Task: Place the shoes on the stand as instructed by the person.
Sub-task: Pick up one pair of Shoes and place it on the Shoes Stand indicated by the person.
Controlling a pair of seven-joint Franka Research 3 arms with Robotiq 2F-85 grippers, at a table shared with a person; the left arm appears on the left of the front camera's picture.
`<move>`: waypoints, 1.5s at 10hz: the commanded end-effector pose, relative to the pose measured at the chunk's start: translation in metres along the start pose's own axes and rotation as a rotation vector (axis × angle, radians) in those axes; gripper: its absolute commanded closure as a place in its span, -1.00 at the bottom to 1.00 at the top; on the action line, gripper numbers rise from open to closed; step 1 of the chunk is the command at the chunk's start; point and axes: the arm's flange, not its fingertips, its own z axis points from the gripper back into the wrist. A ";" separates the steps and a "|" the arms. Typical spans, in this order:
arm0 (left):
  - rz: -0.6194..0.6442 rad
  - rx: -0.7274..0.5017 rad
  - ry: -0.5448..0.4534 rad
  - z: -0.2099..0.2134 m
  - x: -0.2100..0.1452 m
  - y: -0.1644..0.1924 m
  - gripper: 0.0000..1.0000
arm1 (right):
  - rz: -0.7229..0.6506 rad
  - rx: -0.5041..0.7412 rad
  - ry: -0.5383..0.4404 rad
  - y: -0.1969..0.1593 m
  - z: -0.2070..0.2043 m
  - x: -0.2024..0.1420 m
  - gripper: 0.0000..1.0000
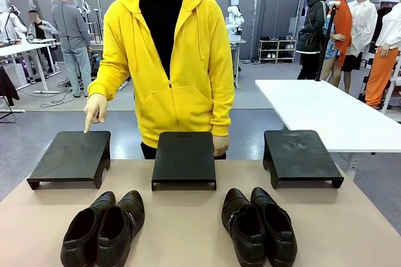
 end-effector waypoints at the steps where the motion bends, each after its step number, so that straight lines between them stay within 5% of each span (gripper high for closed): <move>1: -0.016 -0.016 -0.008 0.000 0.001 0.000 -1.00 | 0.013 0.008 -0.008 0.000 0.000 0.000 -1.00; 4: 0.000 0.000 0.000 0.000 0.000 0.000 -1.00 | 0.013 0.008 -0.008 0.000 0.000 0.000 -1.00; 8: -0.175 0.227 0.383 -0.119 0.067 -0.113 -1.00 | 0.013 0.008 -0.008 0.000 0.000 0.000 -1.00; 11: -0.250 0.341 0.600 -0.214 0.077 -0.183 -1.00 | 0.013 0.008 -0.008 0.000 0.000 0.000 -1.00; 15: -0.257 0.619 0.663 -0.303 0.045 -0.226 -1.00 | 0.013 0.008 -0.008 0.000 0.000 0.000 -1.00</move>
